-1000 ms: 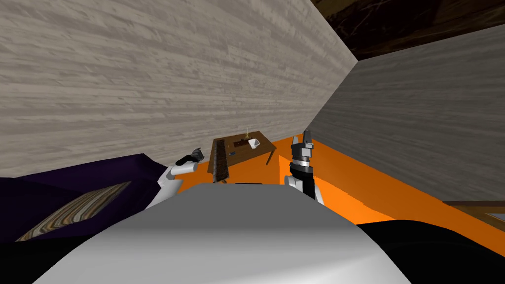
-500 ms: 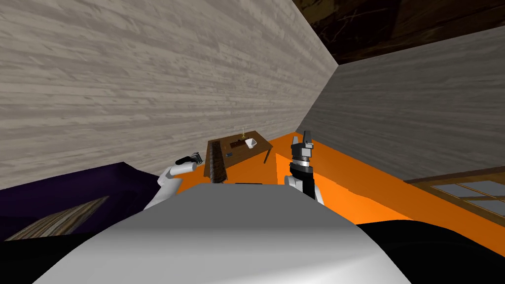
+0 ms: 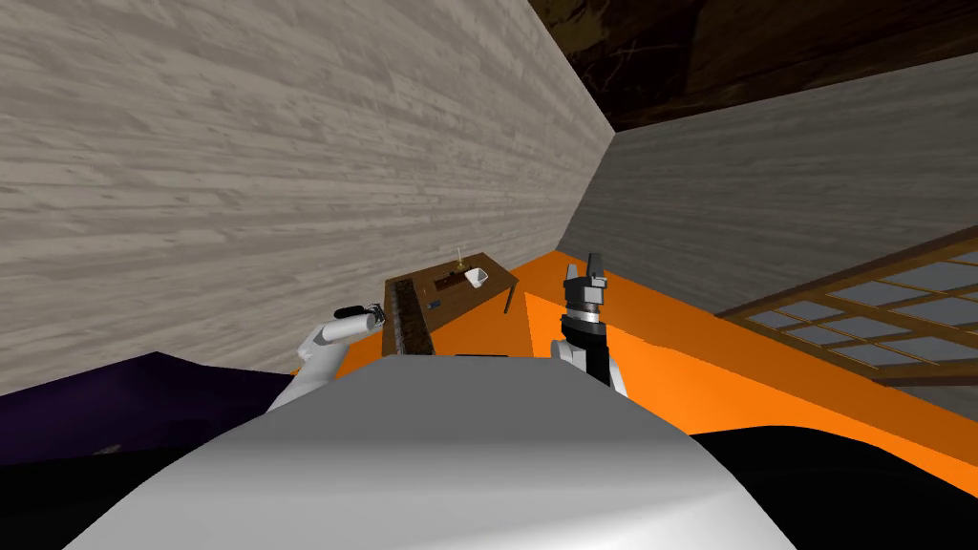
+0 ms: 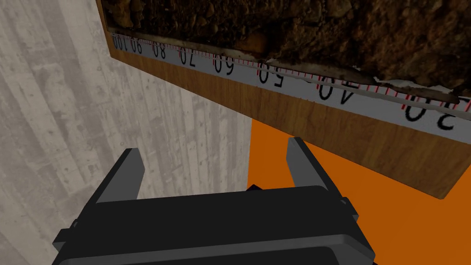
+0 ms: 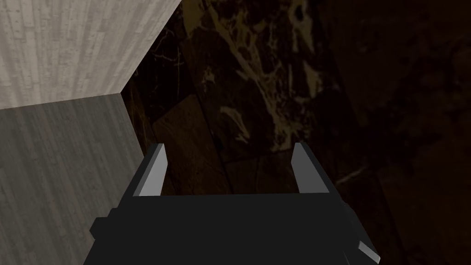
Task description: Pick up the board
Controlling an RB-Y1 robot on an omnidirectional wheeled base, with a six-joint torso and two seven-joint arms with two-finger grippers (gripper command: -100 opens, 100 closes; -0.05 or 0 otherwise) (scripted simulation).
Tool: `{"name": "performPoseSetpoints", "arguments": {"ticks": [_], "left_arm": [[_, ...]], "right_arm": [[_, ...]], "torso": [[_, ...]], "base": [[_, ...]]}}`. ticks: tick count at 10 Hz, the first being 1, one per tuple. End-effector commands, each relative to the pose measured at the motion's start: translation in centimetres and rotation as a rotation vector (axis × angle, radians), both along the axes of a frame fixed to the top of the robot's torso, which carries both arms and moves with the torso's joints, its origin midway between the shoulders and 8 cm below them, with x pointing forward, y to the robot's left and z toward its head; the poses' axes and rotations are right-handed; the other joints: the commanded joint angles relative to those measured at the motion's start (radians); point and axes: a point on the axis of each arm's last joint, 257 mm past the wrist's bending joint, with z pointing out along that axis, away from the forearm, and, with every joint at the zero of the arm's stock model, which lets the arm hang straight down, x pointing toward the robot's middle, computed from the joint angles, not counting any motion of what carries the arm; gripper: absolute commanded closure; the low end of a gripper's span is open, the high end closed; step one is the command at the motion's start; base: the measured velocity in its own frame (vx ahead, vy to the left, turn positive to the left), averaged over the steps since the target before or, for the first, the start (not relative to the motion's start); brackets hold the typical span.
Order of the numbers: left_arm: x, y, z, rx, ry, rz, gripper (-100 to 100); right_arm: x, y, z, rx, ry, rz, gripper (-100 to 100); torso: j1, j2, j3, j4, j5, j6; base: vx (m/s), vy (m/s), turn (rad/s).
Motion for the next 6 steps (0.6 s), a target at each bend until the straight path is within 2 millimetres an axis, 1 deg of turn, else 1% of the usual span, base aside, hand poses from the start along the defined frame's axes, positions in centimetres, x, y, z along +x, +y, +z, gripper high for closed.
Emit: {"name": "performPoseSetpoints", "arguments": {"ticks": [1, 2, 3, 4, 5, 6], "left_arm": [[-1.0, 0.6, -1.1, -0.05, 0.041, 0.044, -100], [-1.7, 0.7, -2.0, -0.059, 0.061, 0.055, -100], [-2.6, 1.0, -2.9, -0.102, 0.093, 0.092, -100], [-3.5, 1.1, -3.8, -0.113, 0.115, 0.104, -100], [-4.2, 1.2, -4.3, -0.154, 0.14, 0.136, -100], [-5.0, 1.2, -5.1, -0.164, 0.159, 0.148, -100]], "right_arm": [[0.0, 0.0, 0.0, 0.0, 0.0, 0.0, 0], [0.0, 0.0, 0.0, 0.0, 0.0, 0.0, 0], [0.0, 0.0, 0.0, 0.0, 0.0, 0.0, 0], [0.0, 0.0, 0.0, 0.0, 0.0, 0.0, 0], [0.0, 0.0, 0.0, 0.0, 0.0, 0.0, 0], [0.0, 0.0, 0.0, 0.0, 0.0, 0.0, 0]], "torso": [[0.0, 0.0, 0.0, 0.0, 0.0, 0.0], [0.0, -0.001, 0.0, 0.0, 0.0, 0.002], [0.0, -0.001, 0.0, 0.0, 0.0, 0.0], [0.0, -0.001, -0.001, 0.0, 0.0, 0.001], [0.0, -0.001, -0.001, 0.0, 0.0, 0.0], [0.0, -0.002, -0.001, 0.0, 0.0, 0.001]], "base": [[0.021, 0.032, -0.315], [0.016, 0.031, -0.199], [0.017, 0.029, -0.332], [0.021, 0.029, -0.156], [0.028, 0.025, -0.292], [0.024, 0.026, -0.19]]}}
